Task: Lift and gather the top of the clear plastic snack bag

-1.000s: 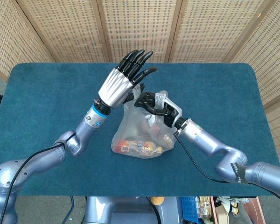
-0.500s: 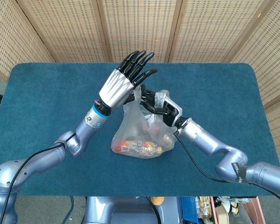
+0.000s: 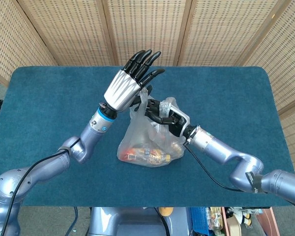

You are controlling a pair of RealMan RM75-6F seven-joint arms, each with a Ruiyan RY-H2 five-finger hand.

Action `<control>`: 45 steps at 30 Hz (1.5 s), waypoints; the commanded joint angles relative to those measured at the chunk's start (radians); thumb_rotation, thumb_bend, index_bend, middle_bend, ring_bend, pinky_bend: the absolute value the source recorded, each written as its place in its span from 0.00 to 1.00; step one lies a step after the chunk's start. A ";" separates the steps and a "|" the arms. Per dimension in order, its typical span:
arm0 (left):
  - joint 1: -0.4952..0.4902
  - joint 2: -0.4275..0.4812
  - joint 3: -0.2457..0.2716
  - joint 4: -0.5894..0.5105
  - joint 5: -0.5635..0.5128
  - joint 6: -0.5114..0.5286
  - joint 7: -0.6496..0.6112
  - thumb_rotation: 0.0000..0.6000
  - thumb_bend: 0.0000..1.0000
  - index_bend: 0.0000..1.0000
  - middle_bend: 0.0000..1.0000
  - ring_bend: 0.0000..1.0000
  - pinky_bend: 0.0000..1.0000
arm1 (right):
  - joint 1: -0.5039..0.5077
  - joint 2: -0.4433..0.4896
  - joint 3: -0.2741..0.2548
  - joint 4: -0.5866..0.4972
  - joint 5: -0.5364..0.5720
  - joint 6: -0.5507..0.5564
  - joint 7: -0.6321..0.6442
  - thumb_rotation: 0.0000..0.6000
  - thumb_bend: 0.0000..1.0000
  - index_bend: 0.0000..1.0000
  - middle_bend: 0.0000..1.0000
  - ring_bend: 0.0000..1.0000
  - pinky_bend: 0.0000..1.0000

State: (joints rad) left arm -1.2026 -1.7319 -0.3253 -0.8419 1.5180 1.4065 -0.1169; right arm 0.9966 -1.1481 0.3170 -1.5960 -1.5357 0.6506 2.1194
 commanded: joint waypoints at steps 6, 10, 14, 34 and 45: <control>0.000 -0.008 0.000 0.005 -0.006 -0.009 -0.007 1.00 0.54 0.22 0.00 0.01 0.10 | 0.025 -0.003 -0.011 0.018 -0.005 0.011 0.032 1.00 0.56 0.36 0.39 0.18 0.12; -0.001 -0.013 -0.002 0.013 -0.007 -0.008 -0.011 1.00 0.54 0.22 0.00 0.01 0.10 | 0.035 -0.012 -0.003 0.024 0.036 0.002 0.023 1.00 0.56 0.36 0.39 0.18 0.12; -0.005 -0.015 -0.007 0.019 -0.011 -0.011 -0.015 1.00 0.54 0.22 0.00 0.01 0.10 | 0.042 -0.010 -0.012 0.018 0.031 -0.007 0.016 1.00 0.56 0.36 0.41 0.20 0.14; -0.001 -0.016 -0.007 0.026 -0.022 -0.025 -0.019 1.00 0.53 0.21 0.00 0.01 0.10 | 0.055 0.010 -0.058 0.031 -0.009 0.016 0.061 1.00 0.74 0.53 0.66 0.48 0.45; 0.014 -0.013 0.004 0.023 -0.023 -0.028 -0.021 1.00 0.43 0.13 0.00 0.00 0.08 | 0.057 0.044 -0.077 0.015 -0.014 0.018 0.055 1.00 1.00 0.64 0.77 0.65 0.55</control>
State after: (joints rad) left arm -1.1903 -1.7462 -0.3224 -0.8173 1.4947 1.3795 -0.1378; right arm 1.0530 -1.1060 0.2414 -1.5802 -1.5509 0.6700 2.1763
